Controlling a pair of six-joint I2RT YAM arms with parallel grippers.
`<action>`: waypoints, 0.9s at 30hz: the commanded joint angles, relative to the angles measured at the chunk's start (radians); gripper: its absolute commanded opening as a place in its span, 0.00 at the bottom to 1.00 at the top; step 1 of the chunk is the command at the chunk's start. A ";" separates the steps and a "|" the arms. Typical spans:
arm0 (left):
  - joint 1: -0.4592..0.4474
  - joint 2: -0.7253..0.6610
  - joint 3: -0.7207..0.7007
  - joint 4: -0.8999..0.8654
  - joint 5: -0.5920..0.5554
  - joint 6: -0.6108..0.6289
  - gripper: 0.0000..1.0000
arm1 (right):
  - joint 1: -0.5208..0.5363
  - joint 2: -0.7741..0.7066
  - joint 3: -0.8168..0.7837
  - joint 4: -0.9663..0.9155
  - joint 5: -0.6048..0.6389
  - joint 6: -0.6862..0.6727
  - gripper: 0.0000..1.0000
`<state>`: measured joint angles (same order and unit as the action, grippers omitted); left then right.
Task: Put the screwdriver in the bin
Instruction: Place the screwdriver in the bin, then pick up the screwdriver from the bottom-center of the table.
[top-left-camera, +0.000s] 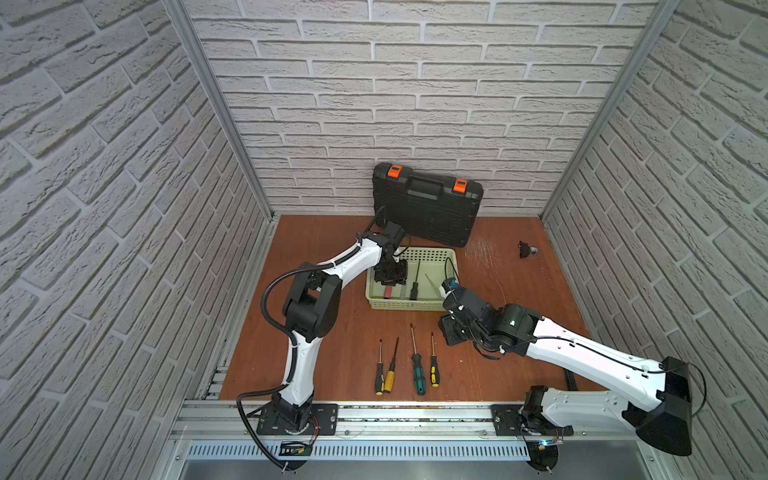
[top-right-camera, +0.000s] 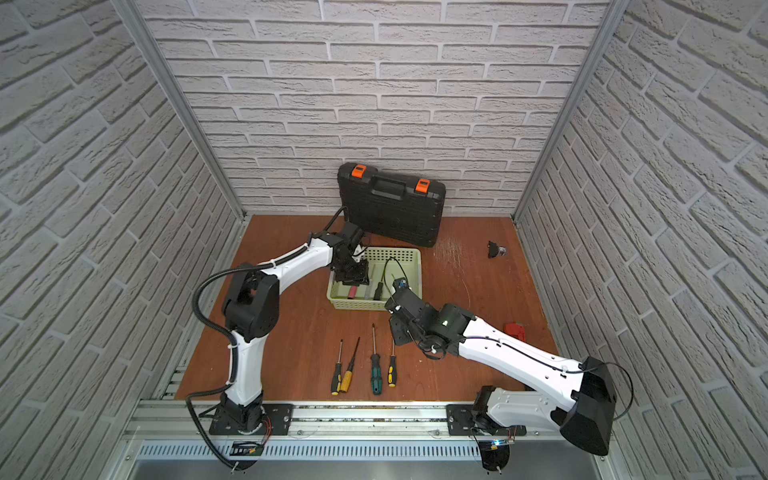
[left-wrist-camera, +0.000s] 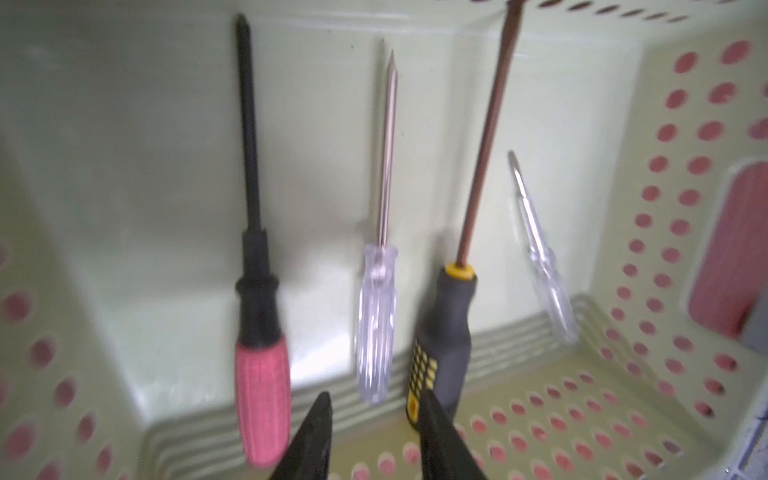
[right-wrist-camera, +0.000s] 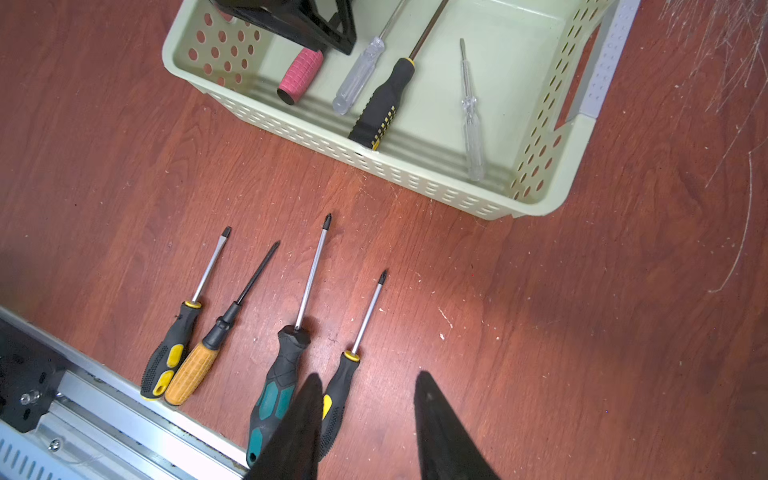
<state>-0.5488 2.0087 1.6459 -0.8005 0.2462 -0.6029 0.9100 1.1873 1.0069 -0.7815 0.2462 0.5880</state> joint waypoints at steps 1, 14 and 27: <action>0.029 -0.182 -0.087 0.019 -0.026 0.010 0.41 | 0.004 0.036 0.054 -0.048 0.006 -0.003 0.39; 0.074 -0.618 -0.486 -0.007 -0.165 -0.039 0.48 | 0.111 0.186 -0.030 -0.029 -0.043 0.194 0.50; 0.142 -0.664 -0.587 0.034 -0.176 -0.063 0.48 | 0.161 0.311 -0.123 0.085 -0.146 0.309 0.54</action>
<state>-0.4210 1.3582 1.0718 -0.7914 0.0860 -0.6586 1.0615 1.4925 0.8940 -0.7563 0.1295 0.8604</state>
